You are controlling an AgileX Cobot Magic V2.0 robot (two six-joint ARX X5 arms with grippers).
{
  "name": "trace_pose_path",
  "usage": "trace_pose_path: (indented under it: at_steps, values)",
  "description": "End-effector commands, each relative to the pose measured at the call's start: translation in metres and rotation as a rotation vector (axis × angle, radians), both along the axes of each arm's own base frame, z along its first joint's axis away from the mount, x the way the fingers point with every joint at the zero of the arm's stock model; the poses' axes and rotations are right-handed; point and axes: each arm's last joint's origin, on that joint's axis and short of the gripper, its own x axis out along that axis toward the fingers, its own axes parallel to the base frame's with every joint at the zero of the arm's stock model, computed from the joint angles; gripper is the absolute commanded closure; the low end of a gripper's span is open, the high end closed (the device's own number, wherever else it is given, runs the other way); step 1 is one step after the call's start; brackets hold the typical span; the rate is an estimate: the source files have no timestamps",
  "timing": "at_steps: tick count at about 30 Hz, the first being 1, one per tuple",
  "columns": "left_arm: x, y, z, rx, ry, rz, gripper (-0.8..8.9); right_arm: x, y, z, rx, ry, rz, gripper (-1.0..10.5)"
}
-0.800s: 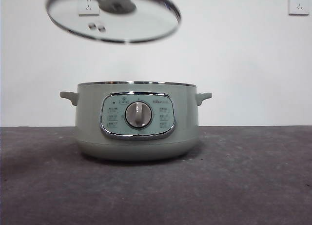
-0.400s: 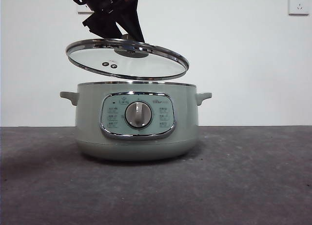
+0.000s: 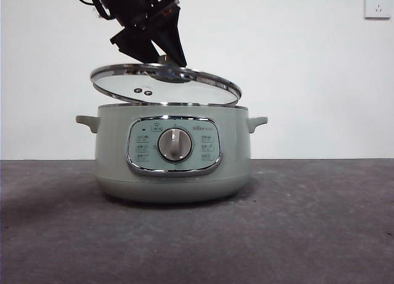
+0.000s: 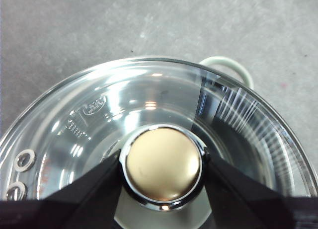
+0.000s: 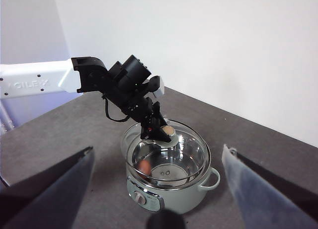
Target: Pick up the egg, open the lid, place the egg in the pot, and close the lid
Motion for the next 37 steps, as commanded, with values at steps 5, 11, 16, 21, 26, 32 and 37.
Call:
trace_pose_path:
  at_steps: [5, 11, 16, 21, 26, 32, 37]
  values:
    - [0.0, -0.002, 0.01, -0.034, -0.067, -0.02, 8.22, 0.004, 0.003, -0.007, -0.024, 0.047, -0.007, 5.1]
    - [0.0, -0.002, 0.01, -0.034, -0.067, -0.021, 8.22, 0.006, 0.004, -0.008, -0.03, 0.055, -0.009, 5.1]
    - [0.001, -0.003, 0.009, -0.033, -0.063, -0.02, 8.21, 0.006, 0.004, -0.009, -0.031, 0.056, -0.009, 5.1]
    - [0.005, -0.005, -0.001, -0.017, -0.029, -0.023, 8.21, 0.005, 0.003, -0.009, -0.03, 0.055, -0.009, 5.1]
    - [0.007, -0.008, -0.007, -0.01, -0.011, -0.027, 8.22, 0.005, 0.003, -0.008, -0.028, 0.055, -0.01, 5.1]
    - [0.008, -0.012, -0.016, 0.003, 0.017, -0.033, 8.21, 0.005, 0.003, -0.009, -0.03, 0.056, -0.009, 5.1]
    - [0.009, -0.014, -0.018, 0.017, 0.015, -0.027, 8.21, 0.005, 0.003, -0.009, -0.03, 0.056, -0.009, 5.1]
